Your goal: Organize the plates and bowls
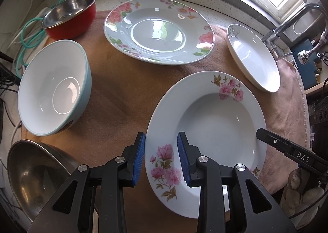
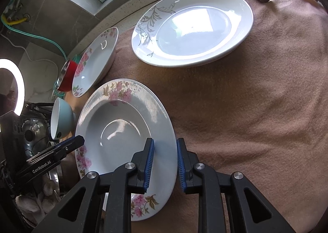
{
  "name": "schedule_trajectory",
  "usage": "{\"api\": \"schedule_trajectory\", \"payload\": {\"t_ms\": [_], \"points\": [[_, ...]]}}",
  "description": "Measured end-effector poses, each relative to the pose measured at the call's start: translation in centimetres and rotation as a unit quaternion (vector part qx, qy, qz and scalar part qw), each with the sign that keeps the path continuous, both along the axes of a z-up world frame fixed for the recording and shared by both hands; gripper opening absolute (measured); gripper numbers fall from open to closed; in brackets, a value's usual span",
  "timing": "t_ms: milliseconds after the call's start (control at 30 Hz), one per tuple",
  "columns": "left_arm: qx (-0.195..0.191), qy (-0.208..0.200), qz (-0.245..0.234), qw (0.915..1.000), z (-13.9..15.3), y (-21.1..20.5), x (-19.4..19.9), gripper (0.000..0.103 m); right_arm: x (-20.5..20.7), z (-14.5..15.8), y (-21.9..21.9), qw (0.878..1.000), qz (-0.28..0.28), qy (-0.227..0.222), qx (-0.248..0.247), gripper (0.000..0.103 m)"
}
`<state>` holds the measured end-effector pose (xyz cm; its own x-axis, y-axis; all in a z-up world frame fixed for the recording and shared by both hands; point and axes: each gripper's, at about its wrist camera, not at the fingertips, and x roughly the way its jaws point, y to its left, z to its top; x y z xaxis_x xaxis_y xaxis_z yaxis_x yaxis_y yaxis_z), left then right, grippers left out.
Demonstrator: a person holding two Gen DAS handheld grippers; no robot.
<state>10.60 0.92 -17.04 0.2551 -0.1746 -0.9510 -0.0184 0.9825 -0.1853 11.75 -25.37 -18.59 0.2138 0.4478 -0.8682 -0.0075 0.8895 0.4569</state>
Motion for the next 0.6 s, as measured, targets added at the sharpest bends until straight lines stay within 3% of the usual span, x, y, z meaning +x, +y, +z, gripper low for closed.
{"api": "schedule_trajectory", "payload": {"t_ms": [600], "points": [[-0.007,-0.004,-0.005,1.0000,0.7,-0.9,-1.8,0.030,-0.8,0.3,-0.2,1.000,-0.006,0.000,-0.003,0.020]]}}
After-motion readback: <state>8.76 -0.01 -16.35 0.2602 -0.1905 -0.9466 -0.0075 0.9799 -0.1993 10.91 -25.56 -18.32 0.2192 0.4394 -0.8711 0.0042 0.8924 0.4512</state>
